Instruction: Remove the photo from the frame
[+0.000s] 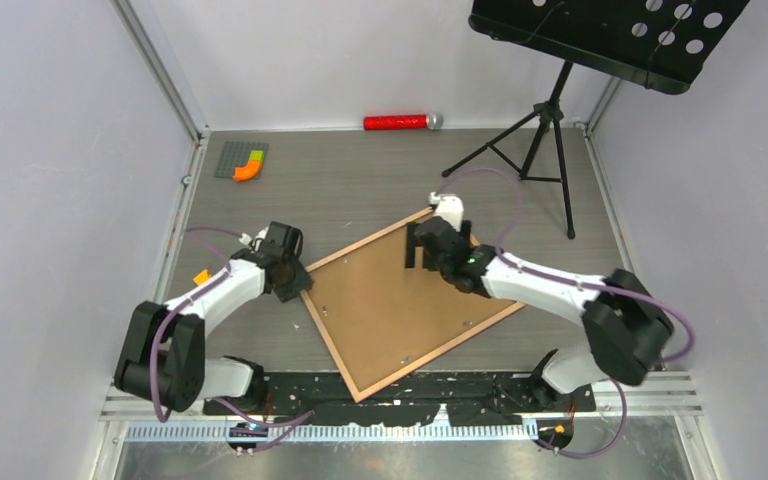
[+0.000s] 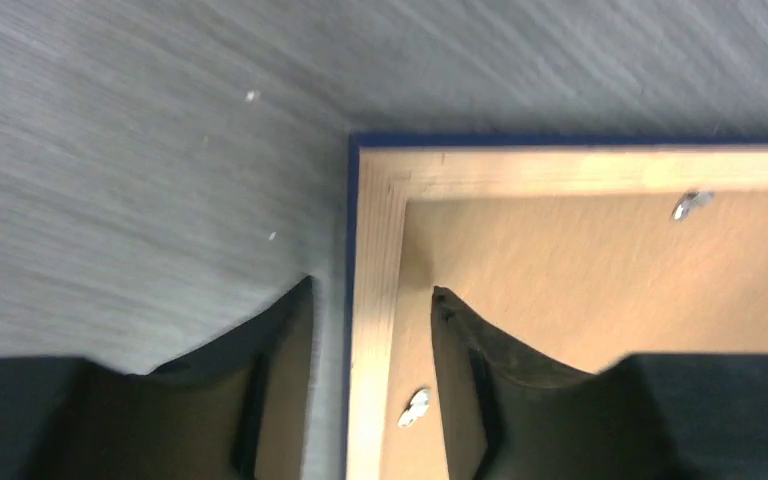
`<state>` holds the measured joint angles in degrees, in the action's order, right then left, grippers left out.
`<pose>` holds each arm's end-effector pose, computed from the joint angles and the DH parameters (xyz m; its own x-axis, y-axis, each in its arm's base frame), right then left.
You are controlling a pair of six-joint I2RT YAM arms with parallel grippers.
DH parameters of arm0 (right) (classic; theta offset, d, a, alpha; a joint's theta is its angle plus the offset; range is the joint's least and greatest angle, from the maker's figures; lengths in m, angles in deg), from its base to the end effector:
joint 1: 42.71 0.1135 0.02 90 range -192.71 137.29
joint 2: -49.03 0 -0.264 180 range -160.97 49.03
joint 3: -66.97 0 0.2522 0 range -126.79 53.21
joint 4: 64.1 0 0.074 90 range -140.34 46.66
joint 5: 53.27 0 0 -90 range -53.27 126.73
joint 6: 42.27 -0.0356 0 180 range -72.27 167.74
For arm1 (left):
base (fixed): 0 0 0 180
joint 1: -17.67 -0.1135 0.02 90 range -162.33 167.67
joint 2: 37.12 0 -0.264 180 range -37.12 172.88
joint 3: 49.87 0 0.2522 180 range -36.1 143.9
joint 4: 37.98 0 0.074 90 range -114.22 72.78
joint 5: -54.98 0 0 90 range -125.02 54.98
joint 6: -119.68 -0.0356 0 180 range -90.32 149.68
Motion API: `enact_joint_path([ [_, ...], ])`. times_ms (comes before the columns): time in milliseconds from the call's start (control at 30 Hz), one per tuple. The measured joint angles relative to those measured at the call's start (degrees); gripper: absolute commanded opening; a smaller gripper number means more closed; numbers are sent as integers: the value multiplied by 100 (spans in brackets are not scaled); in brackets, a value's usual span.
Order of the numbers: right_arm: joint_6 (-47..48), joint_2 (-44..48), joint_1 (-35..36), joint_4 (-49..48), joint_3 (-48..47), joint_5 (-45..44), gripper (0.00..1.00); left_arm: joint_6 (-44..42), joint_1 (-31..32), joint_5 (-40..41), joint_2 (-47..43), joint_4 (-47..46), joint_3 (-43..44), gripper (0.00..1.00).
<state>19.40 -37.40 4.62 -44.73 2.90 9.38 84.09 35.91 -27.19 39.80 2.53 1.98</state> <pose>0.2259 0.2210 0.2107 -0.5967 -0.0255 -0.8020 -0.1562 0.9841 0.0850 0.2236 -0.0686 0.1643 -0.7119 -0.6136 -0.3415 -0.5539 0.7896 -0.2640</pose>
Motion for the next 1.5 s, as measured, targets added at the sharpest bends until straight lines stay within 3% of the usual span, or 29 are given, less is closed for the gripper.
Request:
enact_joint_path([
  [33, -249, 304, -120, 367, 131, -68, 96, -11, -9, -20, -131, 184, -9, 85],
  [100, -647, 800, -313, 929, 334, -160, 96, -116, 13, -52, -415, 452, 0, 99],
  [233, -1606, 1871, -660, 2135, 907, -315, 96, -518, 22, -35, -1012, 879, 310, 100],
  [367, -2597, 2881, -824, 3215, 1692, -264, 96, -1062, -2, 7, -986, 811, 1023, 100],
  [533, -3425, 3578, -857, 4017, 2343, -122, 96, -1598, -151, -236, 341, 597, 2035, 100],
  [700, -3797, 4087, -857, 3967, 2852, -28, 98, -1895, -208, -503, 1725, 566, 2577, 95],
  [933, -3327, 3270, -872, 2813, 2774, -15, 72, -2059, -264, -1084, 2096, 688, 2540, 73],
  [1200, -2382, 1519, -1071, 2013, 1827, -260, 61, -2162, -372, -1320, 1832, 254, 1751, 63],
  [1500, -1069, 203, -1611, 1060, 911, -153, 55, -1860, -387, -1528, 640, -317, 400, 52],
])
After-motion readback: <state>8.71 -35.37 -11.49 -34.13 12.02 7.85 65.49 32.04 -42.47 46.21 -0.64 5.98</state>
